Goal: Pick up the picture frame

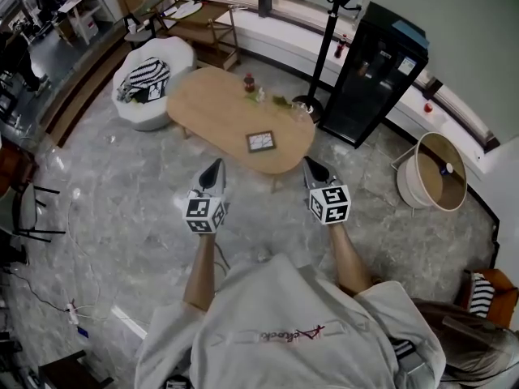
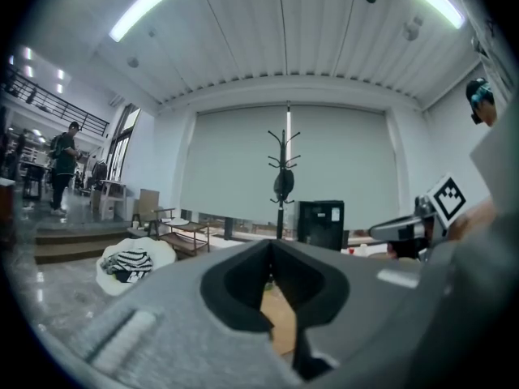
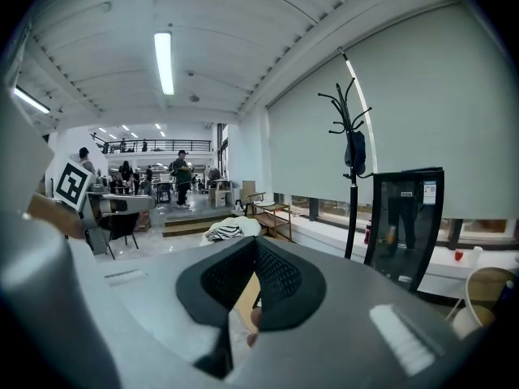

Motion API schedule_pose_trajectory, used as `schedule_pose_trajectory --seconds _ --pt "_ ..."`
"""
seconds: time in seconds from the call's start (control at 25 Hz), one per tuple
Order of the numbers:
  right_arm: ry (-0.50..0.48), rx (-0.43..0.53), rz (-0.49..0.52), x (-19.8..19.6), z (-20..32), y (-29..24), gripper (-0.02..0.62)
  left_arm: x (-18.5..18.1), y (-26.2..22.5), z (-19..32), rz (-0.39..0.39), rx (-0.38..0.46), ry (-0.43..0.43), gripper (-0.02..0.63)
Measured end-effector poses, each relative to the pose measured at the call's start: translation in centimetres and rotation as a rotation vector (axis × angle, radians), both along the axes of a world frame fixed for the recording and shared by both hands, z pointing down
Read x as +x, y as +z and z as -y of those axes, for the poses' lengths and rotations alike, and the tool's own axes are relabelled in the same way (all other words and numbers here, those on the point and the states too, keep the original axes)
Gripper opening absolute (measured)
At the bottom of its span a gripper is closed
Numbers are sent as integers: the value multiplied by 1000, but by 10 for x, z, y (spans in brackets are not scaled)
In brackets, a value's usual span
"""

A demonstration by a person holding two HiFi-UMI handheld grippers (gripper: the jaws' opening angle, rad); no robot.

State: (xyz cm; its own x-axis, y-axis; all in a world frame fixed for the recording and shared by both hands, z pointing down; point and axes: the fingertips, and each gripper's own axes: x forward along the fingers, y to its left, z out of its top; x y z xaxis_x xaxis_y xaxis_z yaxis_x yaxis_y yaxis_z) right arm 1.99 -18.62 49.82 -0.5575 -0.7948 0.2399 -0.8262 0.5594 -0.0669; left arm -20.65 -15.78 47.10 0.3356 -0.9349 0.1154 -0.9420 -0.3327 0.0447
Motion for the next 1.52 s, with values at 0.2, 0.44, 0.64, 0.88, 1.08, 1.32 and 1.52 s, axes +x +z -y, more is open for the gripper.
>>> schedule_pose_trajectory --seconds 0.2,0.44,0.64,0.88,1.08,1.32,1.52 --pt "18 -2 2 -12 24 1 5 -8 0 29 -1 0 29 2" --pt "31 -13 -6 -20 43 14 5 -16 13 54 -7 -9 48 2" --pt "45 -34 -6 -20 52 26 5 -13 24 65 -4 -29 68 2" --pt "51 -49 -5 -17 61 34 5 -5 26 81 2 -40 85 2" --pt "55 -59 -2 -9 78 40 5 3 31 99 6 -47 96 2" --pt "51 -64 8 -10 108 44 5 7 34 129 8 -51 106 2" --pt "50 -68 13 -9 142 50 5 11 40 164 8 -65 106 2"
